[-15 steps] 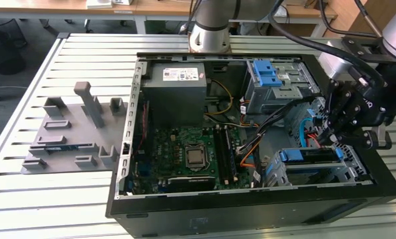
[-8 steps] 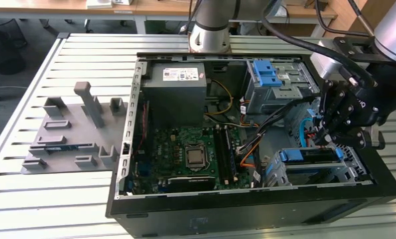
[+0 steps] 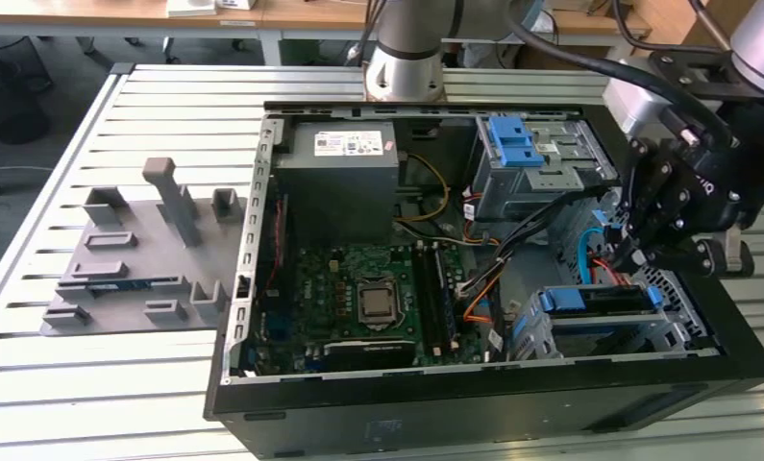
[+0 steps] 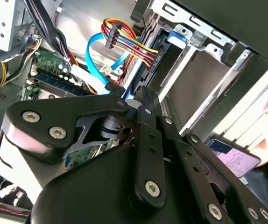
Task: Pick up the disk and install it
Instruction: 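Insert the second disk wire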
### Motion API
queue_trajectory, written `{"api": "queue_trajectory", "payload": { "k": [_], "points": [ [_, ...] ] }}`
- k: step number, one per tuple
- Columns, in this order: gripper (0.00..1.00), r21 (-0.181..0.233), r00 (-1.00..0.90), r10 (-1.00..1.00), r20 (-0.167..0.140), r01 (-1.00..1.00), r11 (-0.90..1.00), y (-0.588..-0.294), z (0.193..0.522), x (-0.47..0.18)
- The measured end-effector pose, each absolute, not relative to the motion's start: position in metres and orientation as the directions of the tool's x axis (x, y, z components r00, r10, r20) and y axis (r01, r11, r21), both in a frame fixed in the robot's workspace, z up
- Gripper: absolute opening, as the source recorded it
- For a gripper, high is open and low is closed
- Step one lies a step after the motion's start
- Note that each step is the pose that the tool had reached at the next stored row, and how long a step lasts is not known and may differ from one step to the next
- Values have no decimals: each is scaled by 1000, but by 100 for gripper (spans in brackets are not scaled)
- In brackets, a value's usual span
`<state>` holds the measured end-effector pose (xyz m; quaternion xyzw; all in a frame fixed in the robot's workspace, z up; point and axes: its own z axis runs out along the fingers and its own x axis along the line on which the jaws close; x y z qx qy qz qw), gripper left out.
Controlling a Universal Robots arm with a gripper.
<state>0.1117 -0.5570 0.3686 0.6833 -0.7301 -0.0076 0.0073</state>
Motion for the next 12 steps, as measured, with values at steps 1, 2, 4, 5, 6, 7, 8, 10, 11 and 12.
{"api": "queue_trajectory", "payload": {
  "k": [1, 2, 4, 5, 6, 7, 8, 10, 11, 12],
  "points": [
    [11, 19, -66, -998, 0, -998, 66, -557, 371, 111],
    [11, 17, -66, -998, 0, -998, 66, -557, 373, 111],
    [11, 13, -66, -998, 0, -998, 66, -556, 377, 110],
    [11, 12, -66, -998, 0, -998, 66, -556, 380, 110],
    [11, 12, -66, -998, 0, -998, 66, -556, 382, 110],
    [11, 11, -66, -998, -1, -998, 66, -555, 384, 109],
    [11, 11, -66, -998, -1, -998, 66, -554, 385, 108],
    [11, 10, -66, -998, -1, -998, 66, -550, 388, 108],
    [11, 10, -66, -998, -1, -998, 66, -547, 389, 108],
    [11, 10, -66, -998, 0, -998, 66, -544, 390, 108]
  ]
}}
